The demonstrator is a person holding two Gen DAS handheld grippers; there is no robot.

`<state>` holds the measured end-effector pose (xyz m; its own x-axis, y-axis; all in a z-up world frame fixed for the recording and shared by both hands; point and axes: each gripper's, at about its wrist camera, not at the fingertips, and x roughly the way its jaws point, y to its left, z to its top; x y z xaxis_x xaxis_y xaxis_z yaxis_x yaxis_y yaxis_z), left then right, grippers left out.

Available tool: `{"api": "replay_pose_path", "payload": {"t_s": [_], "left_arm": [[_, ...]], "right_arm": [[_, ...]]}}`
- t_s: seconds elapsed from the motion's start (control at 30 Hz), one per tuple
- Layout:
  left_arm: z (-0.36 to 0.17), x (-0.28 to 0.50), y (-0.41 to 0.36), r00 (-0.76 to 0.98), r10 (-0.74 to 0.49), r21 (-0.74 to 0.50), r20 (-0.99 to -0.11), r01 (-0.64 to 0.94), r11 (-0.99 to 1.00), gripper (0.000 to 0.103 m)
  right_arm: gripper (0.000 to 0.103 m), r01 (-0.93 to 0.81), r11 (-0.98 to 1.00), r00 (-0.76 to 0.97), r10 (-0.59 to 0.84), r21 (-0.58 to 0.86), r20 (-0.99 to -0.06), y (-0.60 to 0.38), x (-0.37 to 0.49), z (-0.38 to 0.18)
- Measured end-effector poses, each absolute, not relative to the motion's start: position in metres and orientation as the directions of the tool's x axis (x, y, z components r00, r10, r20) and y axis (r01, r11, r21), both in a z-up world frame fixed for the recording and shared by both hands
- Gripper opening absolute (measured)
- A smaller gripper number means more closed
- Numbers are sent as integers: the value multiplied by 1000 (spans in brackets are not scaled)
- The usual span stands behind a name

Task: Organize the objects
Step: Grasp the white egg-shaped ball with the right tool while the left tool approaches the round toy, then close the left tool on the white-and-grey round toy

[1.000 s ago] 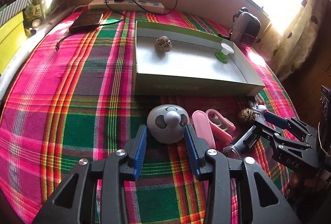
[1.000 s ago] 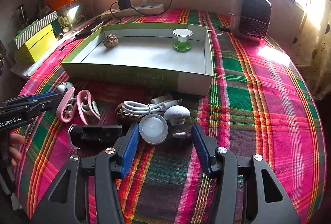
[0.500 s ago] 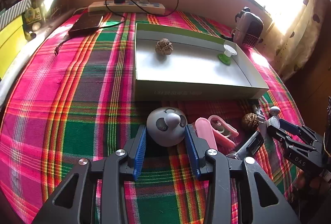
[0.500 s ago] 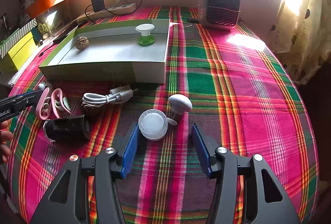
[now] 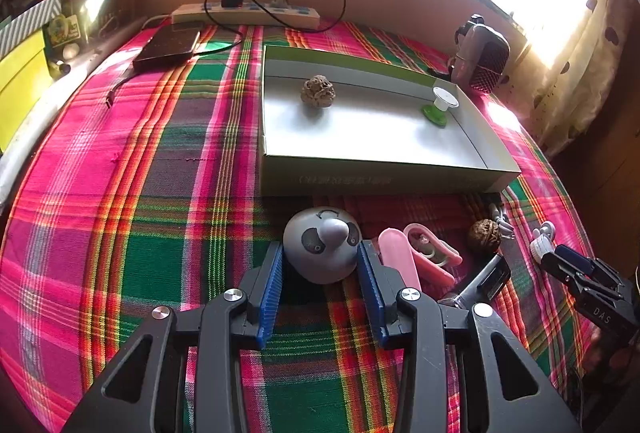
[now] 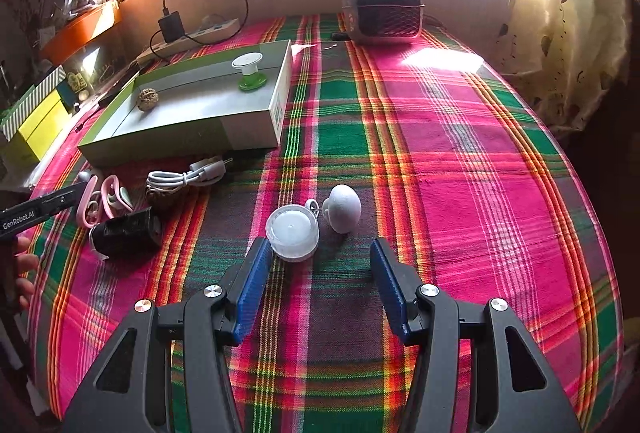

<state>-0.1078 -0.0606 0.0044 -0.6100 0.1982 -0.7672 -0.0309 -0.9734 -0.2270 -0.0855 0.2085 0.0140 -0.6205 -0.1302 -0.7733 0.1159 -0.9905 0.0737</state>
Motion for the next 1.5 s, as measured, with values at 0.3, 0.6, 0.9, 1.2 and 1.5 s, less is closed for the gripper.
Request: {"api": "replay_pose_path", "payload": {"t_s": [0.3, 0.6, 0.9, 1.2, 1.5], "left_arm": [[5, -109, -61, -608, 198, -227, -769, -30, -973, 35], [5, -110, -62, -608, 196, -226, -769, -28, -974, 35], [6, -116, -60, -608, 179, -218, -774, -11, -976, 36], [6, -121, -57, -610, 159, -200, -777, -1, -980, 37], [5, -124, -55, -609, 149, -200, -779, 15, -980, 37]], "right_arm": [[53, 90, -973, -650, -220, 214, -728, 225, -95, 24], [53, 39, -979, -646, -177, 200, -742, 236, -113, 17], [53, 66, -987, -625, -156, 147, -765, 230, -123, 14], [40, 102, -988, -615, -152, 113, -774, 224, -123, 14], [26, 133, -984, -610, -179, 123, -772, 222, -126, 14]]}}
